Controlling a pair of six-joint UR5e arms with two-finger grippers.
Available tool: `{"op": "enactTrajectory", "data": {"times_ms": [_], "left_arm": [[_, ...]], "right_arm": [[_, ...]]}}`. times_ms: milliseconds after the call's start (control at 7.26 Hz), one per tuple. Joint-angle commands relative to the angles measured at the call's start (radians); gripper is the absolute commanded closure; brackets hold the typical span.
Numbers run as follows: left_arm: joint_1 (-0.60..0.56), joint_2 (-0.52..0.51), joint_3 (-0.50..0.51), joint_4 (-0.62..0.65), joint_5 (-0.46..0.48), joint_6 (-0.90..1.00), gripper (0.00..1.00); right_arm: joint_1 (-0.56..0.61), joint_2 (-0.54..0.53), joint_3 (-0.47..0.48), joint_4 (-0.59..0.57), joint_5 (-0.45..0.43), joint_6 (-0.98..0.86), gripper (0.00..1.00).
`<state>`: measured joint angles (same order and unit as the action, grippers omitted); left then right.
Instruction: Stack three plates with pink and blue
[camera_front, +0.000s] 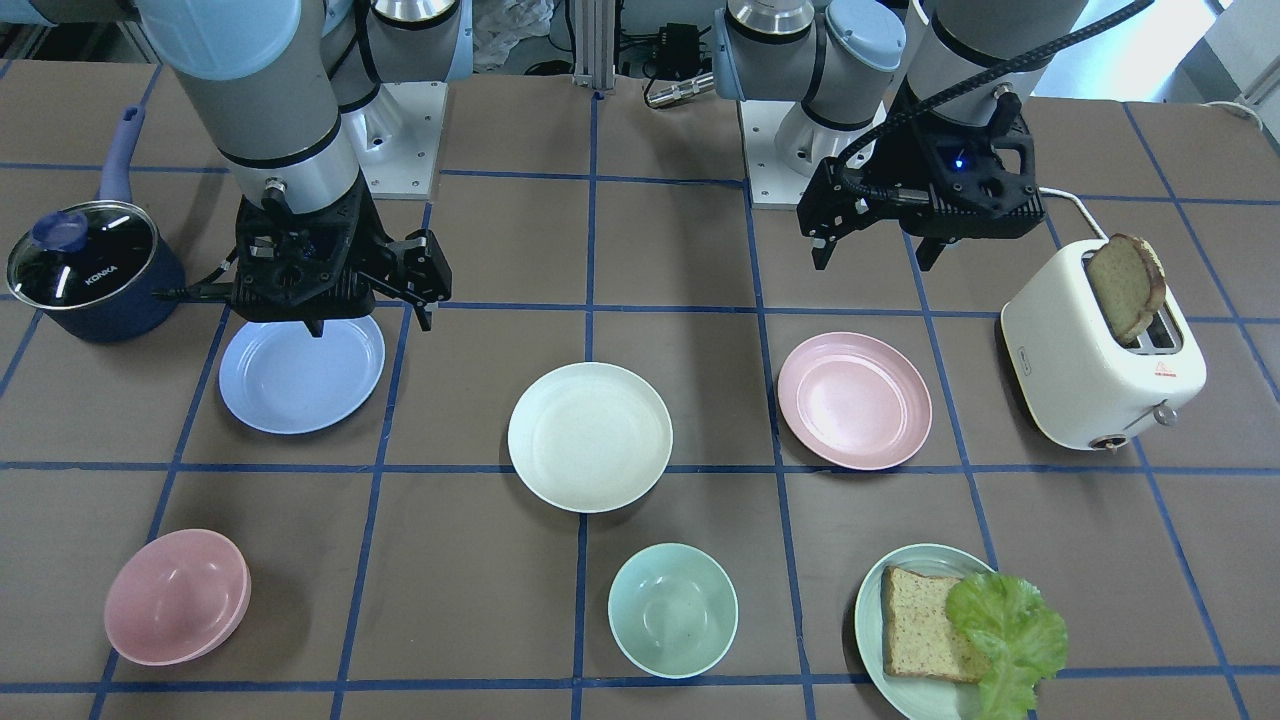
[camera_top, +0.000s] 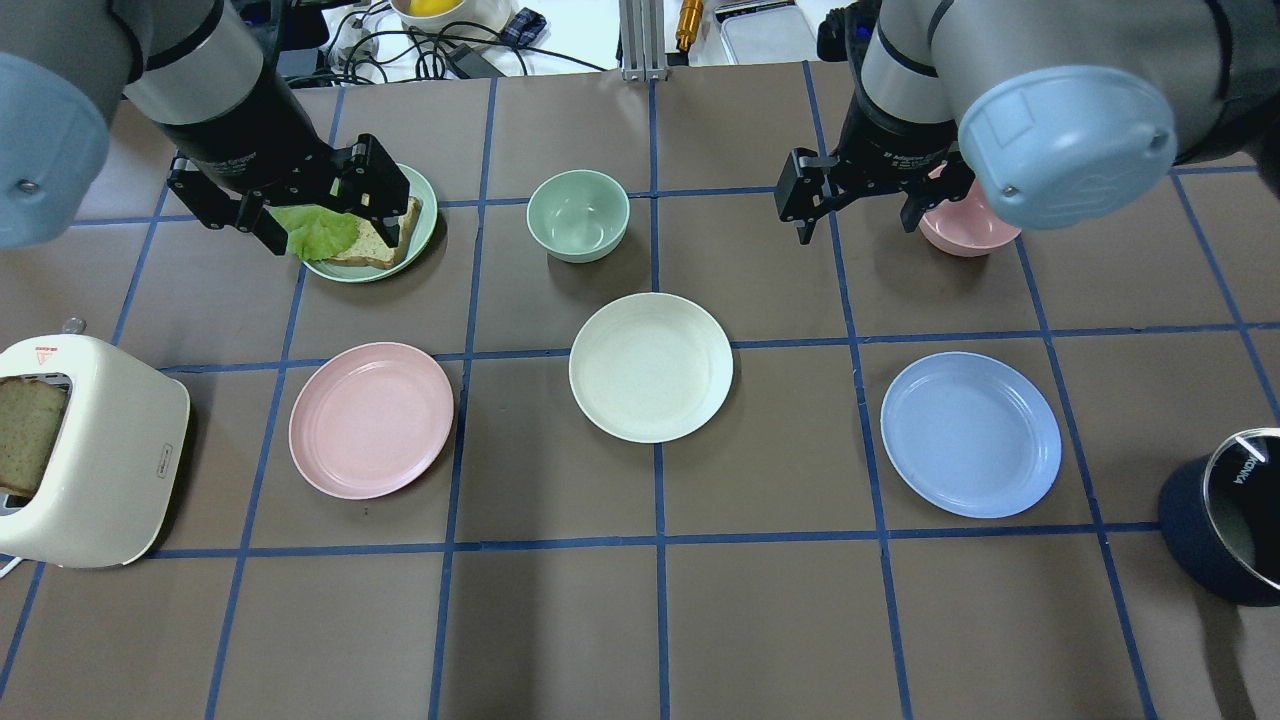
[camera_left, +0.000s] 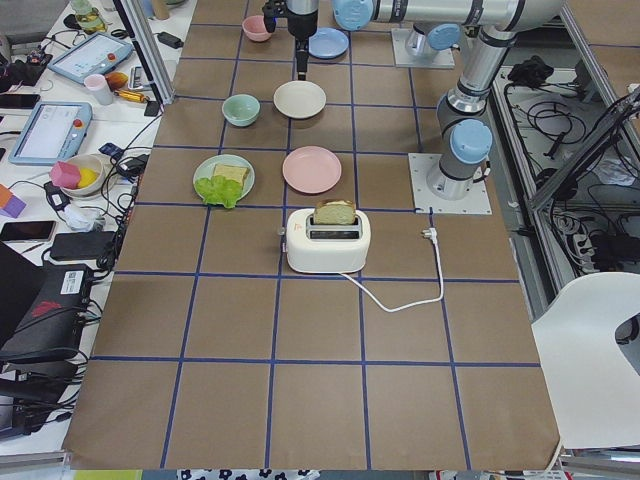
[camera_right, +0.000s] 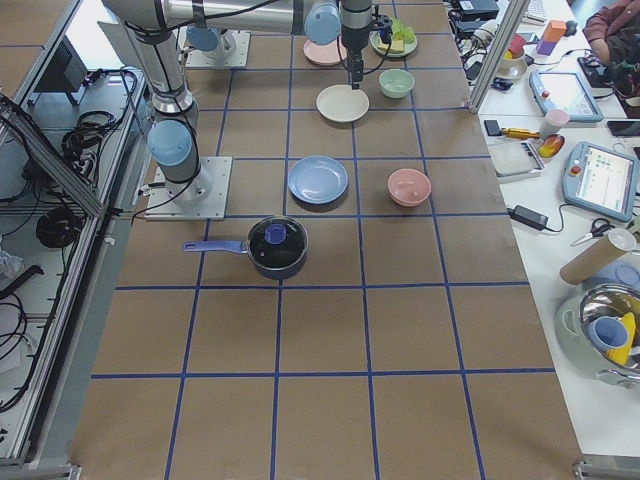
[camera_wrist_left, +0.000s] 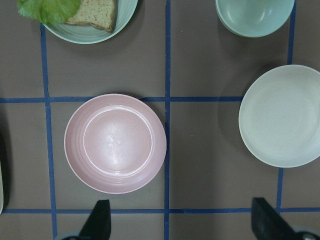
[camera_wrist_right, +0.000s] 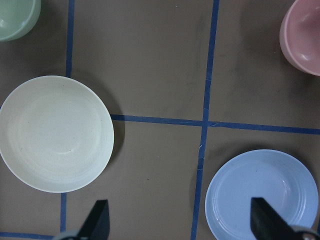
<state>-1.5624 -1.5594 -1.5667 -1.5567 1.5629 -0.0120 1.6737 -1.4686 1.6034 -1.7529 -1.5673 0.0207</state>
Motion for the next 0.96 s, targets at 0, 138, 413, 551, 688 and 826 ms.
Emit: {"op": "enactTrajectory", "data": {"times_ms": [0,138,413,551,688,826], "left_arm": [[0.008,0.005,0.002,0.0,-0.001,0.003,0.0],[0.007,0.01,0.001,-0.003,0.003,0.003,0.0],[0.007,0.01,0.001,-0.003,0.005,0.003,0.0],[0.007,0.013,-0.004,-0.005,0.006,0.01,0.0],[0.007,0.015,-0.006,-0.005,0.005,0.014,0.0],[0.007,0.015,-0.007,-0.005,0.005,0.014,0.0]], "right_arm": [[0.0,-0.001,0.0,0.004,-0.003,0.001,0.0],[0.0,-0.005,0.001,0.016,-0.003,0.001,0.0],[0.0,0.004,-0.002,0.0,0.001,0.002,0.0],[0.0,-0.001,-0.006,0.0,0.001,-0.001,0.0],[0.0,0.004,-0.002,-0.008,0.001,0.005,0.0],[0.0,0.005,-0.002,-0.048,-0.002,-0.007,0.0]]}}
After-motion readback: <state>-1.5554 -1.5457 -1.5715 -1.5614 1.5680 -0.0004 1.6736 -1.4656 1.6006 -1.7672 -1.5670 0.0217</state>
